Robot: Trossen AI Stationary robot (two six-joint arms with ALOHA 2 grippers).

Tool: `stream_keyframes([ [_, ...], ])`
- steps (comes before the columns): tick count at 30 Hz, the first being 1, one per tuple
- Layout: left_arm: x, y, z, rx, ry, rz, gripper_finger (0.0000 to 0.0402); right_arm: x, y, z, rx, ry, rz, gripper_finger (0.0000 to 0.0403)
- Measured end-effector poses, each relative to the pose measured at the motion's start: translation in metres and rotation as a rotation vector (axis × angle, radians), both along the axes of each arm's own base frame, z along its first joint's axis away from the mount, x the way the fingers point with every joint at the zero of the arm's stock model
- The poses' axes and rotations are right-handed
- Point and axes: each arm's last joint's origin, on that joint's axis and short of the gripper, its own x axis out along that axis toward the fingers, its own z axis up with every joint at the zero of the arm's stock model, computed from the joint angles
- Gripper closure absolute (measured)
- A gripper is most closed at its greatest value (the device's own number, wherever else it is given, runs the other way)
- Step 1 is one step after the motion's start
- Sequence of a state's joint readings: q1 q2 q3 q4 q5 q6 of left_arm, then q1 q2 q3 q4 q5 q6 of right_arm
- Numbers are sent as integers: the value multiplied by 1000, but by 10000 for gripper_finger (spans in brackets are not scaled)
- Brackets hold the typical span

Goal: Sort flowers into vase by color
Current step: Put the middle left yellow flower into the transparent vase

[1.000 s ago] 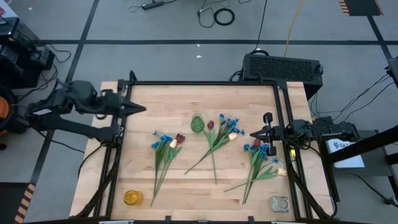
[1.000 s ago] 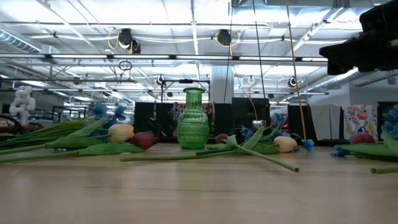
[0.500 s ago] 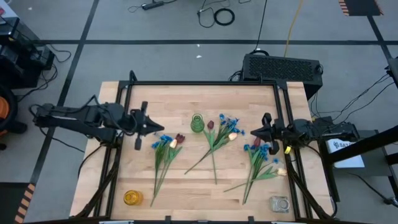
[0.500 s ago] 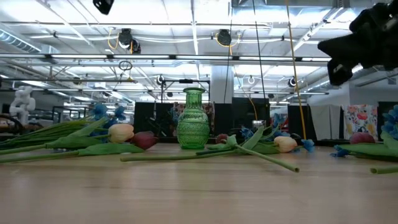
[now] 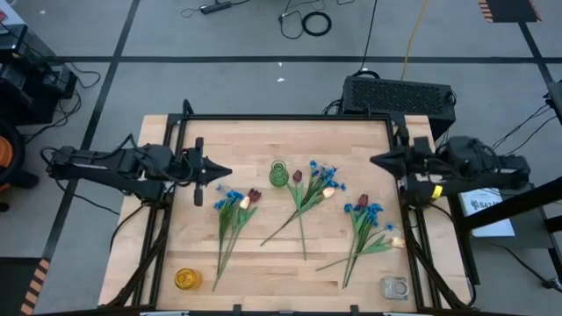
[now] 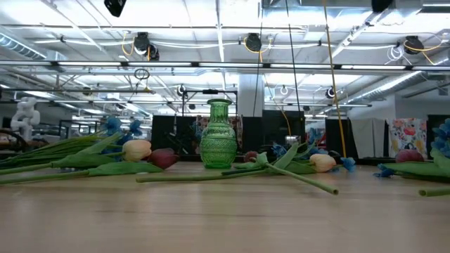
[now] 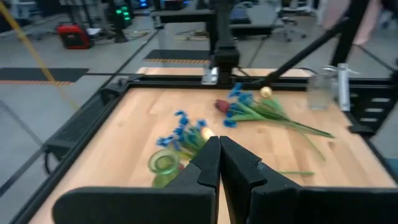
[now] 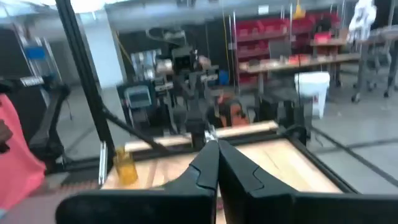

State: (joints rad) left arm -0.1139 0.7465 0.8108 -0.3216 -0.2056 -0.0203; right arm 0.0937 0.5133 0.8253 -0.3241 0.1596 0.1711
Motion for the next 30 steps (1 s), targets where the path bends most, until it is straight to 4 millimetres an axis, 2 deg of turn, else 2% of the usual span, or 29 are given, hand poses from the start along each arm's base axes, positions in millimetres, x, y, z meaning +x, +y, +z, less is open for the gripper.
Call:
stream_keyframes([
  [3,1,0,-2,-17,0,15,388,23,2,16,-27,123,1,403],
  [6,3,0,-7,-30,12,20,388,48,5,13,-33,261,2,403],
  [10,6,0,-10,-67,16,32,388,78,10,-12,5,402,-2,403],
  [14,11,-3,-13,-83,30,26,388,101,18,-45,-12,457,-15,403],
  [17,14,-6,-15,-80,46,20,388,110,24,-67,2,446,3,403],
  [21,16,-9,-17,-65,55,35,388,115,32,-87,46,408,15,403],
  [30,29,-13,-31,-96,145,36,388,115,33,-89,85,398,-5,403],
])
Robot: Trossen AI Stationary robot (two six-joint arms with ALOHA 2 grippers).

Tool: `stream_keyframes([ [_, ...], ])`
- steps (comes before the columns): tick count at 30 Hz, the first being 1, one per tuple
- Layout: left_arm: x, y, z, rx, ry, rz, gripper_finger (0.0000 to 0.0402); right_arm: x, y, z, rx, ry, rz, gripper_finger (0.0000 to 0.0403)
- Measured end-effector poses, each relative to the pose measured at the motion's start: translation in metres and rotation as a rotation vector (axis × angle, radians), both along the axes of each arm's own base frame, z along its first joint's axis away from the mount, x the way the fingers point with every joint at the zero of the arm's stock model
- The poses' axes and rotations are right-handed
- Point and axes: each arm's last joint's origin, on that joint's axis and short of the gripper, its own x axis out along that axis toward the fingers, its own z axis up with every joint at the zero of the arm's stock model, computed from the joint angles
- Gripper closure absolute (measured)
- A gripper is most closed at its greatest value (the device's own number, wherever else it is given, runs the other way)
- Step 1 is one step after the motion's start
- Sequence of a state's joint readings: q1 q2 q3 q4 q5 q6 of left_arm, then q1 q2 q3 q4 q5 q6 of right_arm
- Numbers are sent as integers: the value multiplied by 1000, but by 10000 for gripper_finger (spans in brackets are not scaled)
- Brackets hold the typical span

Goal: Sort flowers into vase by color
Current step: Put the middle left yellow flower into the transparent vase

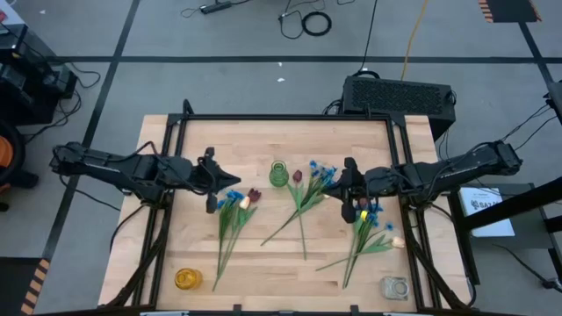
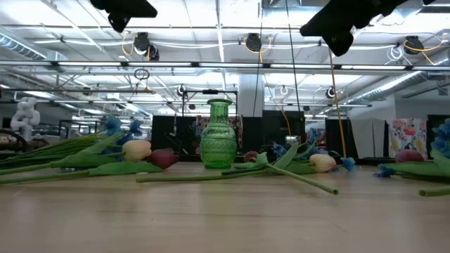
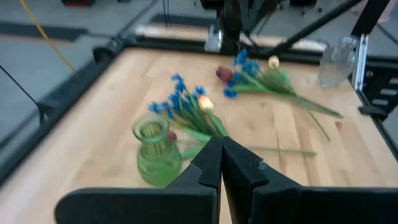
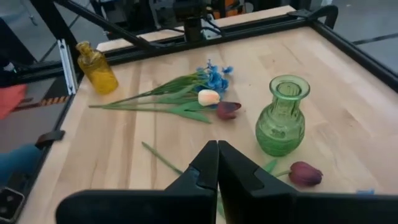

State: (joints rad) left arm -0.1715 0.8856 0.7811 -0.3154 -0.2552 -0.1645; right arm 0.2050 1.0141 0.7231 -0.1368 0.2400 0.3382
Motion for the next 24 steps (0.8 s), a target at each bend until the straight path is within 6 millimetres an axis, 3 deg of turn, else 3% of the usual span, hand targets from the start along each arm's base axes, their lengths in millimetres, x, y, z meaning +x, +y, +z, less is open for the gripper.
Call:
stream_keyframes([
  [10,37,-19,-27,-84,86,-99,388,12,4,-14,-8,51,-47,403],
  [19,44,-26,-34,-132,92,-19,388,15,17,-21,11,80,-2,403],
  [24,47,-40,-43,-182,111,47,388,16,18,-21,-29,75,17,403],
])
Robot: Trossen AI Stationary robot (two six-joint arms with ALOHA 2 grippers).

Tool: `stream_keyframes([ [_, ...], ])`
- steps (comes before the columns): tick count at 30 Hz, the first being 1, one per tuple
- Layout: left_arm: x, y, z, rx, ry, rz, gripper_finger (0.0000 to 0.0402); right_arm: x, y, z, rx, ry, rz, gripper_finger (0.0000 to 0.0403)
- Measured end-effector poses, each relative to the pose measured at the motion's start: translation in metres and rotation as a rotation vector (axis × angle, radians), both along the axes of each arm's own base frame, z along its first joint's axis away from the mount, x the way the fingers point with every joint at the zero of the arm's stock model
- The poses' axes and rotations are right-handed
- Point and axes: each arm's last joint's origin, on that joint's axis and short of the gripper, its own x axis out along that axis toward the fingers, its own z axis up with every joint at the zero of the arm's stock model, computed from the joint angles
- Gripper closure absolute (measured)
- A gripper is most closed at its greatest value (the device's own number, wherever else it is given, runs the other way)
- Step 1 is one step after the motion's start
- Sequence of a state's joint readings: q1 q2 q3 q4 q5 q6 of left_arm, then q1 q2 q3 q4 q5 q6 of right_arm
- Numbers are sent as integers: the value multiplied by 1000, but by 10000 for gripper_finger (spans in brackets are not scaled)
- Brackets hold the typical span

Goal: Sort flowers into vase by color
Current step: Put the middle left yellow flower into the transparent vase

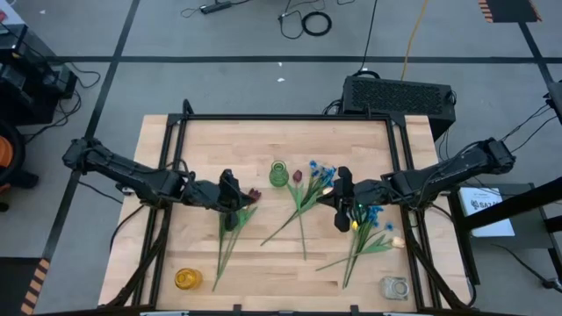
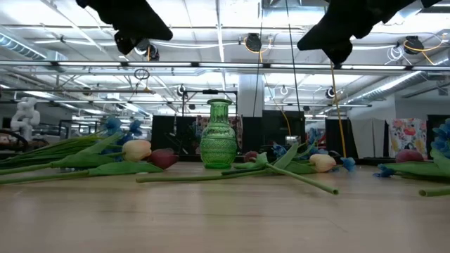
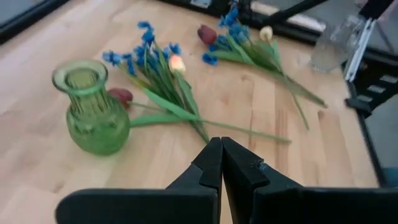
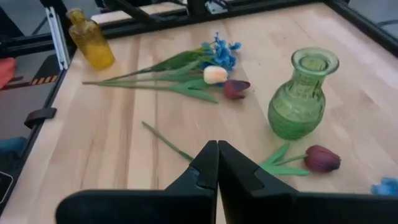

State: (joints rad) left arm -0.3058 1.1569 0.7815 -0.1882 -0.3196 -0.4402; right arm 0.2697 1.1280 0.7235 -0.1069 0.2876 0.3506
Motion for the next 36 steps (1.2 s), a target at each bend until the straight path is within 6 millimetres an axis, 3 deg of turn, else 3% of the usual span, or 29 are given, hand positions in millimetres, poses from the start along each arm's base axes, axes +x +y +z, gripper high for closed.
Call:
stream_keyframes([
  [11,20,-22,-14,17,-30,-39,388,4,-2,8,-51,-80,23,403],
  [21,48,-34,-55,-95,33,-30,388,11,-16,19,-51,-203,-33,403],
  [28,50,-29,-64,-114,94,-37,388,11,-19,19,-53,-196,-43,403],
  [36,42,-24,-70,-249,279,137,388,11,-19,17,-51,-177,-39,403],
])
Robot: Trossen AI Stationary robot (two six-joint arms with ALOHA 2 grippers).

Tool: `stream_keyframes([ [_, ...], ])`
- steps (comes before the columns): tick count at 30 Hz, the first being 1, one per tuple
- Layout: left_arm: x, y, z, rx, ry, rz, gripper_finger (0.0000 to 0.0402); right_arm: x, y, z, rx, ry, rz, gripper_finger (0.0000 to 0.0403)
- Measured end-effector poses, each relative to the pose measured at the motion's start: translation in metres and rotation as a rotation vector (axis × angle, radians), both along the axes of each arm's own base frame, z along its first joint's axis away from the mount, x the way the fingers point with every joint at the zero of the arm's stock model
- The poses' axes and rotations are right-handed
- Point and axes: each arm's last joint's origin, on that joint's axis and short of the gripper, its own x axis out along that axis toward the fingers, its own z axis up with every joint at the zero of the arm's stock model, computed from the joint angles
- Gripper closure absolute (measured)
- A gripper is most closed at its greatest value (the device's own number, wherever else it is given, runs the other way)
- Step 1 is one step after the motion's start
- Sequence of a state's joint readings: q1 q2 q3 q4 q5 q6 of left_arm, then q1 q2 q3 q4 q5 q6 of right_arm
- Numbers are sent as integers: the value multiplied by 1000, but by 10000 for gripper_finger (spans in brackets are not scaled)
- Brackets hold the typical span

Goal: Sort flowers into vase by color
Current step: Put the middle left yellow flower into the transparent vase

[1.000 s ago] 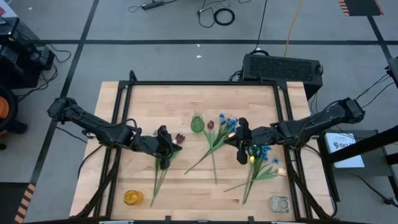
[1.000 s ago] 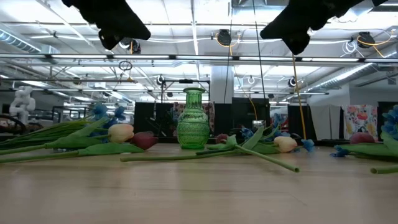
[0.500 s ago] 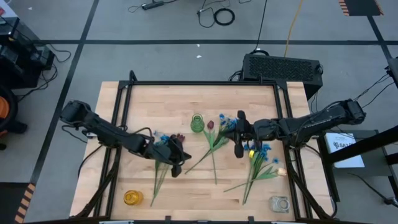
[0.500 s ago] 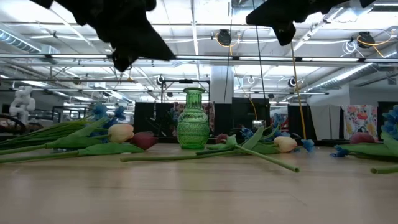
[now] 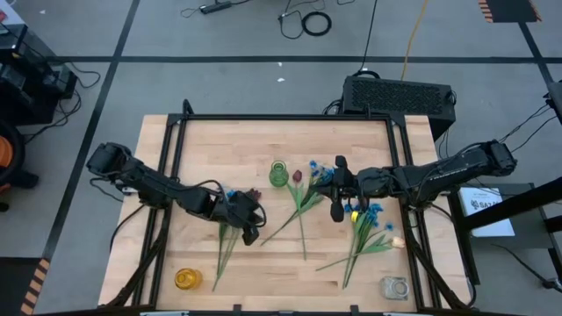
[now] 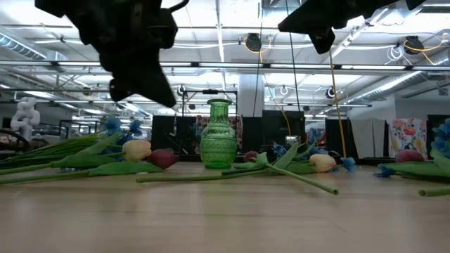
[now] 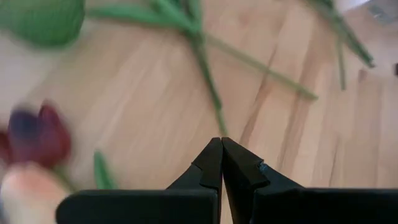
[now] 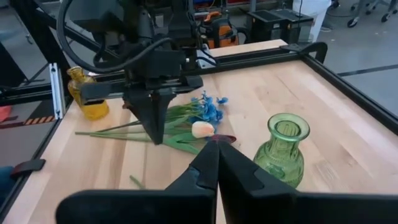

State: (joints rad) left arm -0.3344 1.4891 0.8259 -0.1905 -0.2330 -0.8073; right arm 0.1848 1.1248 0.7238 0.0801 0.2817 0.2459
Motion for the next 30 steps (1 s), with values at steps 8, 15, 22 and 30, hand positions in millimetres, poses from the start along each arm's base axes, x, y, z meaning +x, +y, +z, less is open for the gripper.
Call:
stream_keyframes([
  [8,-11,-28,17,-88,107,82,388,-1,0,-2,-5,24,0,403],
  [15,-30,-50,15,-96,165,146,388,-2,0,-5,-6,52,-1,403],
  [22,-40,-63,13,-184,235,130,346,-2,3,-5,28,50,2,403],
  [30,-48,-57,-2,-101,344,301,244,-4,14,-5,28,50,50,403],
])
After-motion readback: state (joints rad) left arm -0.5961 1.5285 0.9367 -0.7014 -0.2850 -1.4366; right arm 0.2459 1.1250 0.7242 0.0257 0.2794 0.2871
